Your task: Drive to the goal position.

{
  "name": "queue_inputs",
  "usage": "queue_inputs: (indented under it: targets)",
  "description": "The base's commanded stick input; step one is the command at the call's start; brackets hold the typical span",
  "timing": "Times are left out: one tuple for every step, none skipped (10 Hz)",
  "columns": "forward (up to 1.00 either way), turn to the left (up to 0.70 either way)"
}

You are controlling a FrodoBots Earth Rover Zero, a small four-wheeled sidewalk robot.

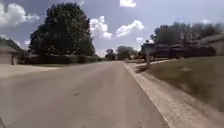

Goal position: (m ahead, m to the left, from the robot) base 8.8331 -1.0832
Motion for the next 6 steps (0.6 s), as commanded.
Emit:
queue_inputs:
  targets:
    - [0.70,0.00]
    - [0.70,0.00]
    - [0.70,0.00]
    - [0.70,0.00]
    - [0.70,0.00]
    - [0.70,0.00]
